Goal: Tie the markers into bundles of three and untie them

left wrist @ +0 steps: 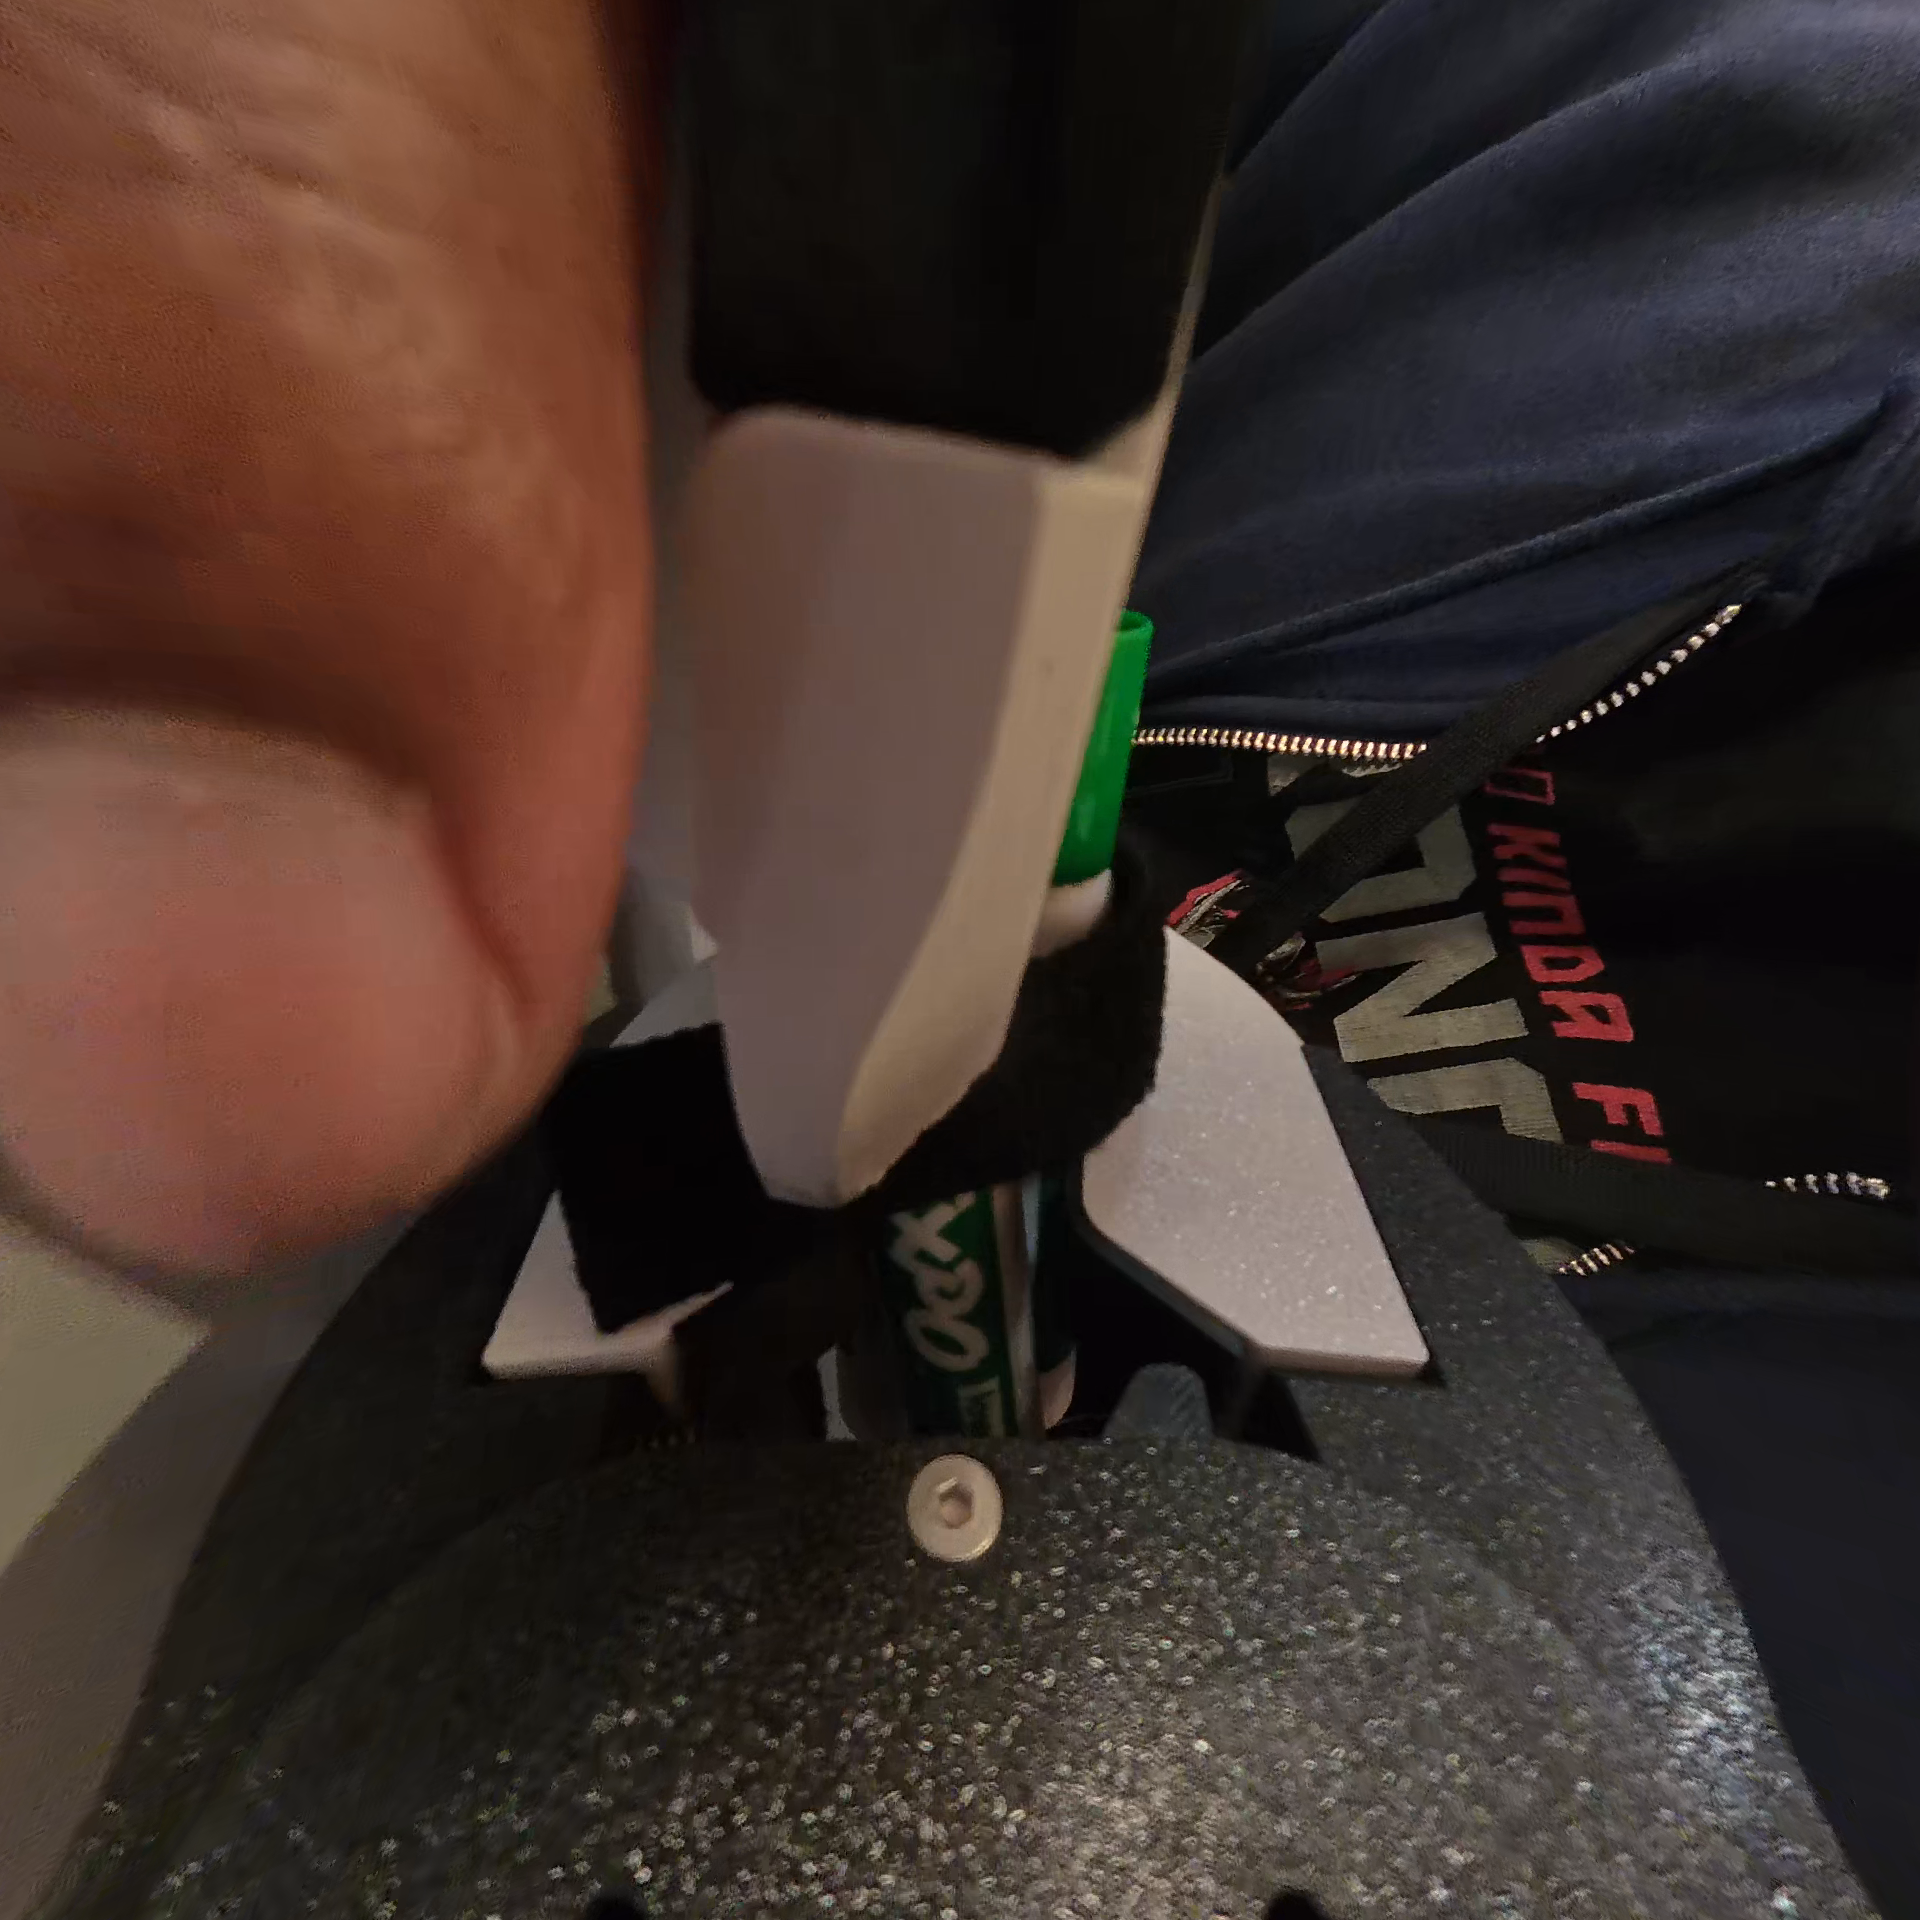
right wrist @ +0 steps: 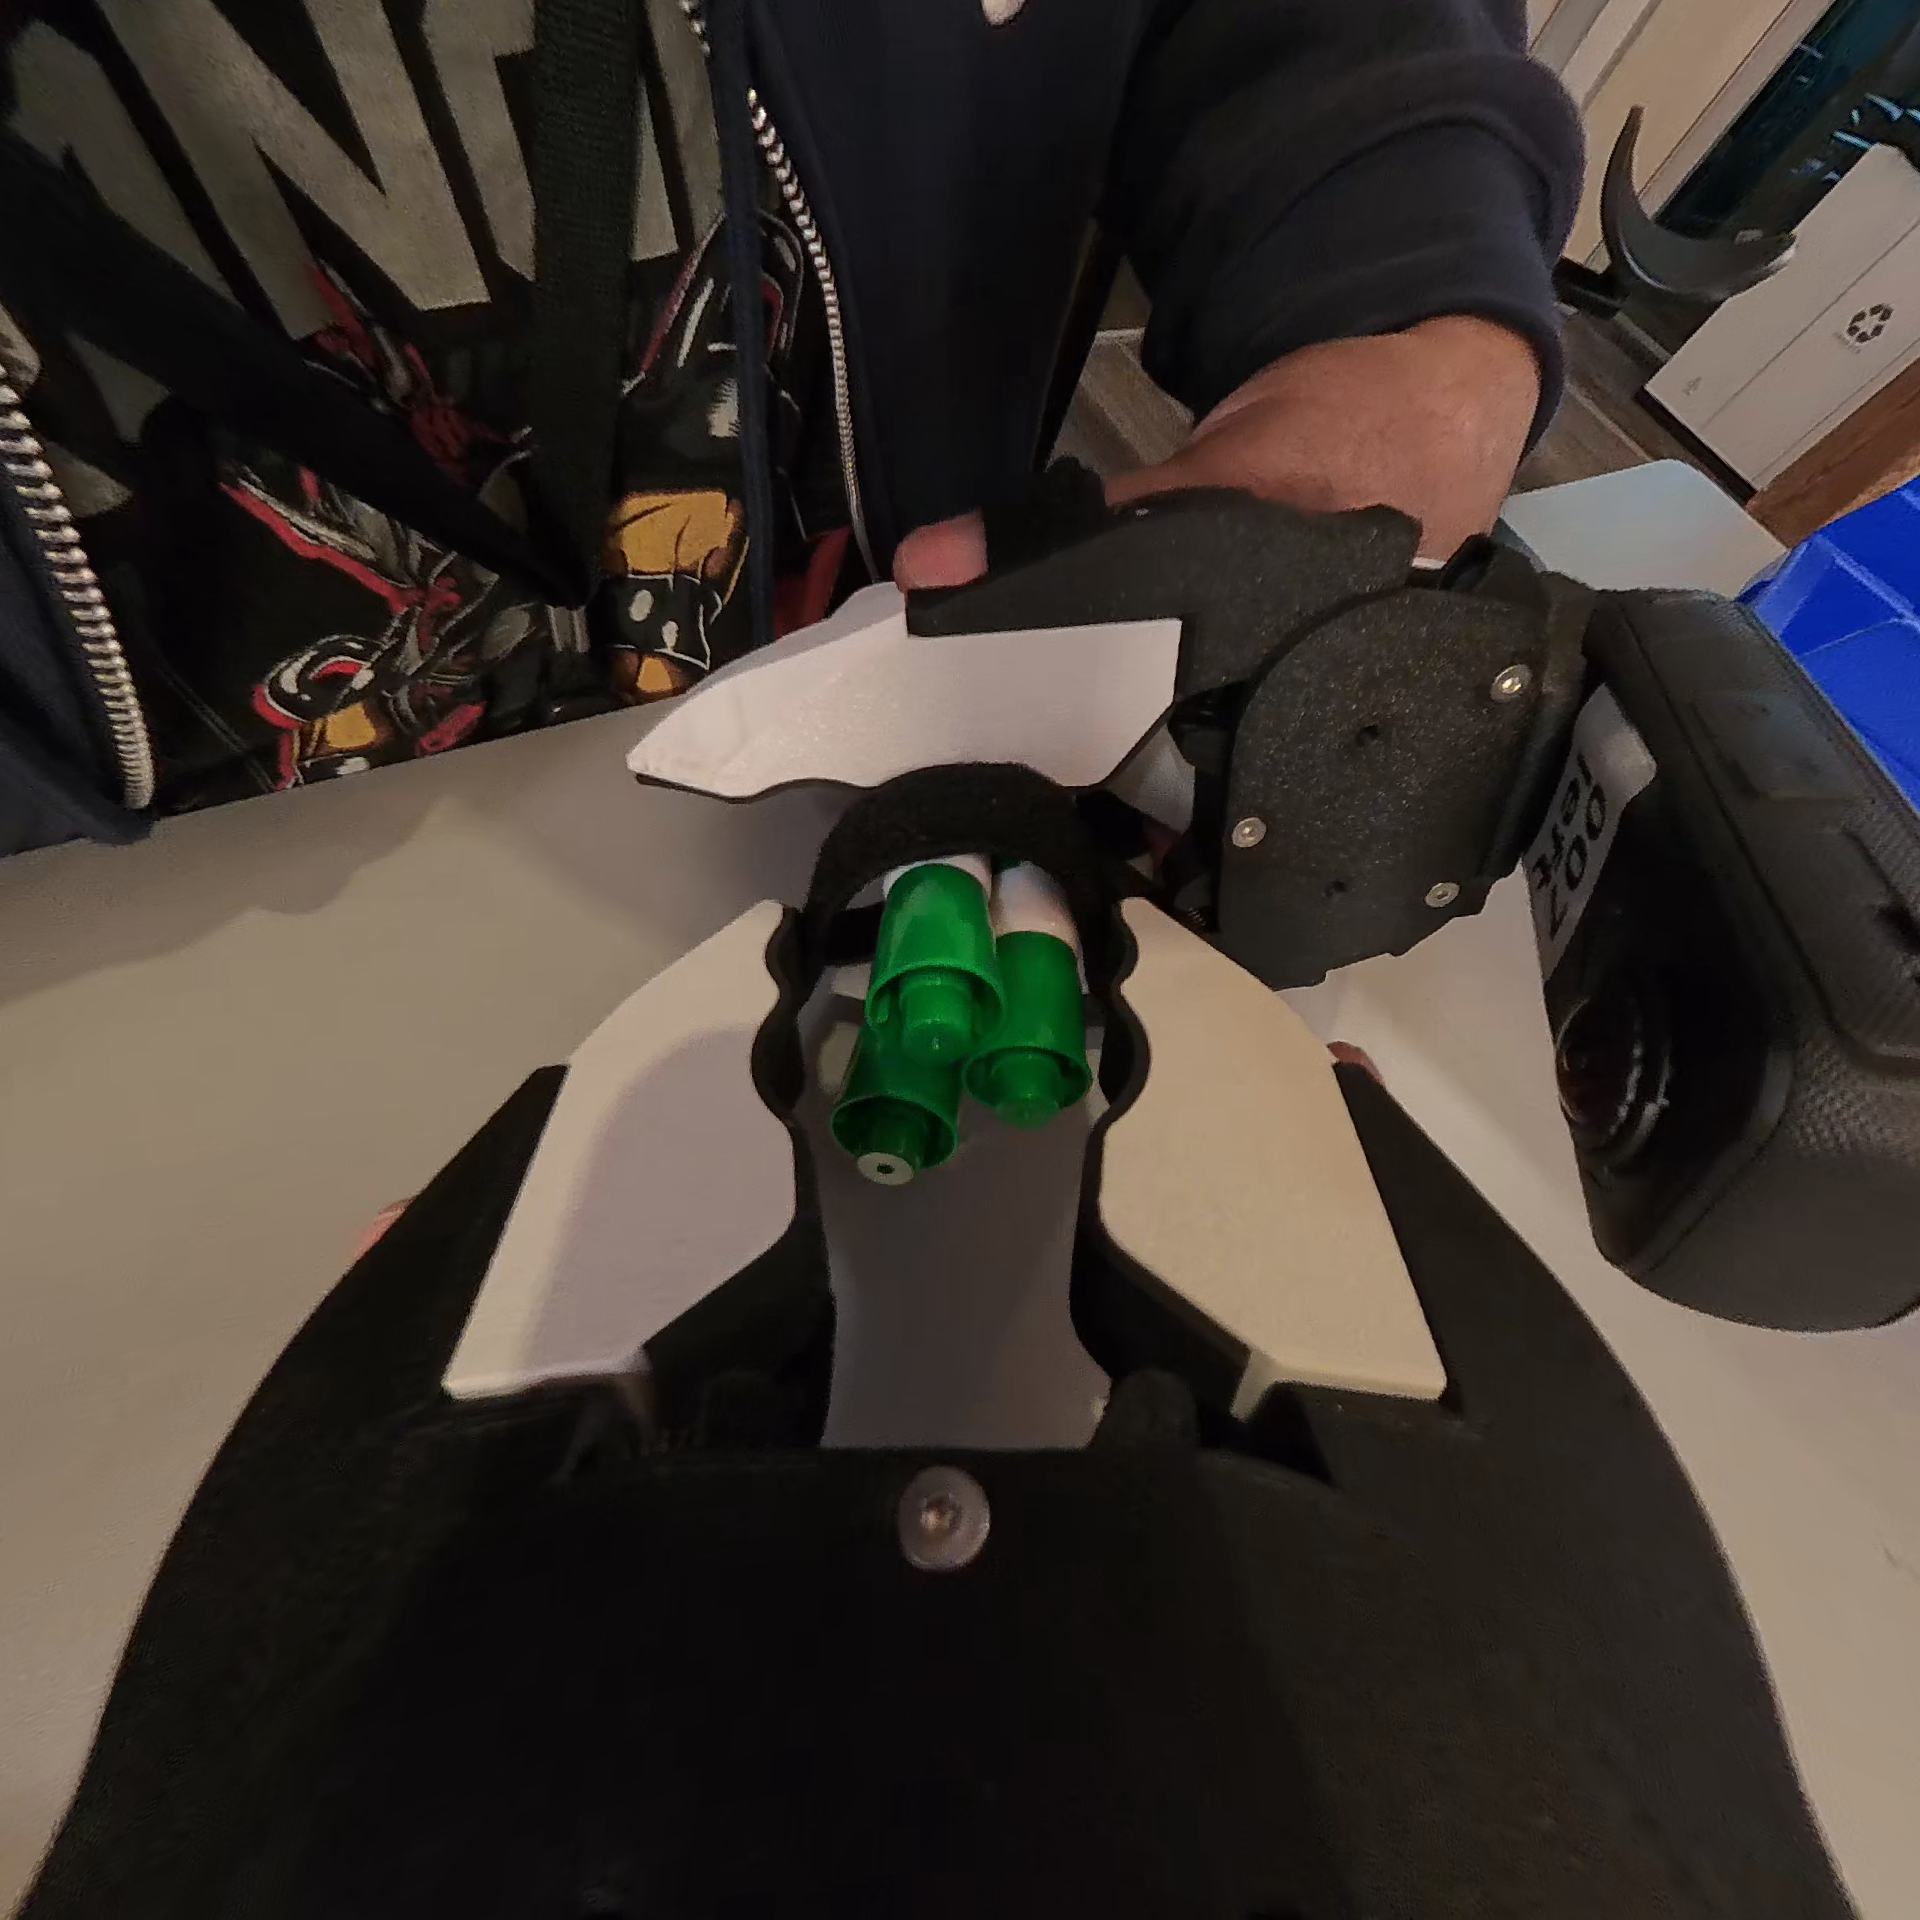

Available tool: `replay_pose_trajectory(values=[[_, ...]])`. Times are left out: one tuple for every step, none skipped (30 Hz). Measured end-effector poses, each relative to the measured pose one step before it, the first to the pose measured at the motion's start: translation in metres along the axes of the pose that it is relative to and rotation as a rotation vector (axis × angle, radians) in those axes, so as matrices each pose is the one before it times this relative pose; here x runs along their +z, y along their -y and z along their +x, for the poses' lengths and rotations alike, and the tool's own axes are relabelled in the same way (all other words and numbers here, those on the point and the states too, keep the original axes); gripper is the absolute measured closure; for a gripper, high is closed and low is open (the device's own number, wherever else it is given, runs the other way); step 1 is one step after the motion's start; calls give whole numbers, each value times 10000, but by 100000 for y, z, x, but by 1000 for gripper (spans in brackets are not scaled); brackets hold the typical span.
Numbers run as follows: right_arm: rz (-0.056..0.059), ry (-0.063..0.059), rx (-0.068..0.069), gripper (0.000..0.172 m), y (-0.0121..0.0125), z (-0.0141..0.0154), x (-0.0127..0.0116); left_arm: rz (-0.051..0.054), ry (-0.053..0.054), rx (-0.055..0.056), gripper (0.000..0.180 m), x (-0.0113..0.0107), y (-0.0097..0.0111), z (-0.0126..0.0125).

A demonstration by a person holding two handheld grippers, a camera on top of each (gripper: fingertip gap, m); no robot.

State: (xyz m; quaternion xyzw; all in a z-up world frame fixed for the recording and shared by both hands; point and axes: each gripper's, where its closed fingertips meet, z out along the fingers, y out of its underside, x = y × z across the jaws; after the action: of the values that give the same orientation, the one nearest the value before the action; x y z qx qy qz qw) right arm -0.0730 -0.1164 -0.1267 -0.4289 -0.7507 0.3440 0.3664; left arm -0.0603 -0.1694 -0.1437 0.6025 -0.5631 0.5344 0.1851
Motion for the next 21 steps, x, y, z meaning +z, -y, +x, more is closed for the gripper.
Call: replay_pose_trajectory(values=[[-97, -31, -31, 117, -26, -11, -1, -24, 48, 6, 139, 11, -44, -61], [-89, -9, -28, 119, -23, -24, -1, -35, 48, -2, 130, 28, -59, -55], [-70, -4, -3, 121, -1, -16, -36, -44, 40, -18, 120, 44, -96, -47], [-63, -16, -6, 124, -17, 22, -40, -42, 60, -26, 127, 42, -74, -89], [-53, -22, -11, 125, 5, 24, -45, -21, 38, -6, 133, 21, -47, -56], [-60, -2, 7, 126, -20, -8, -33, 2, -11, -9, 139, 1, -10, 14], [-73, -4, 13, 126, -49, 1, -18, 0, 13, -4, 140, 0, 0, -15], [-54, -5, 3, 127, -33, 2, -21, -6, 9, -6, 140, -5, -8, -8], [-29, -4, -2, 127, -38, 7, -21, 1, 2, 1, 140, 5, 10, -5], [-21, -7, 17, 127, -35, 28, -12, 6, 6, 14, 139, -8, 15, -14], [-15, -10, 26, 127, -44, 27, -12, 19, 10, 13, 132, -11, 38, -15], [14, -16, 15, 127, -19, 32, -16, 27, -14, 22, 125, -30, 36, 4], [38, -16, 17, 127, 19, 30, -26, 35, -19, 33, 118, -32, 42, 12], [53, -14, 26, 127, 47, 31, -36, 35, -20, 35, 118, -40, 37, 23], [56, -20, 30, 127, 59, 39, -40, 41, -23, 38, 118, -40, 36, 26], [64, -19, 30, 127, 58, 32, -37, 41, -23, 45, 140, -52, 36, 41], [80, -18, 31, 127, 79, 26, -48, 41, -39, 51, 139, -36, 30, 68], [123, -25, 39, 126, 111, 35, -55, 35, -24, 68, 140, -59, 31, 72], [149, -14, 49, 126, 140, 40, -56, 28, -28, 83, 139, -48, 8, 93], [136, -7, 62, 126, 134, 42, -42, 20, -7, 60, 139, -52, 20, 73], [92, 0, 41, 125, 80, 39, -13, 5, -13, 38, 139, -40, 1, 58]])
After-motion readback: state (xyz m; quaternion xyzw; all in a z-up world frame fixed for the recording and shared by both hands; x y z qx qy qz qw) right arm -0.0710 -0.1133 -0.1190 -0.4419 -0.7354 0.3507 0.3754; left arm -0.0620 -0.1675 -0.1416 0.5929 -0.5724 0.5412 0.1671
